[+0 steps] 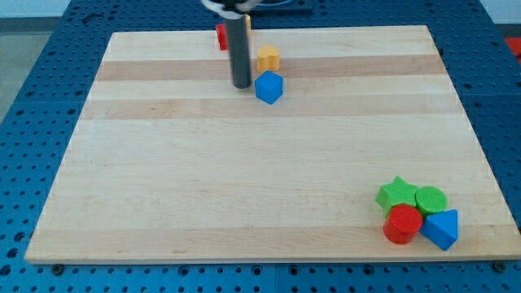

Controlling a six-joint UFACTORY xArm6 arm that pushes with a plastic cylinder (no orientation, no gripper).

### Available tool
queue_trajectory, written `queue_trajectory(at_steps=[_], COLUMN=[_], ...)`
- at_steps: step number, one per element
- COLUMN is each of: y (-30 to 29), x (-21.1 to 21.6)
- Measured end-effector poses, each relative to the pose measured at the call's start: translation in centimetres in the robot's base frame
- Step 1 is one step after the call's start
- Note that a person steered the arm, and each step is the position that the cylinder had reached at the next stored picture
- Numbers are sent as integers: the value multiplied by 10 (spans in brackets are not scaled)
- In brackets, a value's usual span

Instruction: Push the blue cube towards the green star

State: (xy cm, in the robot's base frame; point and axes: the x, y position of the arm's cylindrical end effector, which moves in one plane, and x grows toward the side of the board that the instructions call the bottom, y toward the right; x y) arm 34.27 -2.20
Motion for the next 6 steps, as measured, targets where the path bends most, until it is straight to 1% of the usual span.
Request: queue_trajectory(at_steps=[1, 2, 3, 4, 6], y=[64, 85, 64, 82, 180], x=[35, 48, 33, 18, 91])
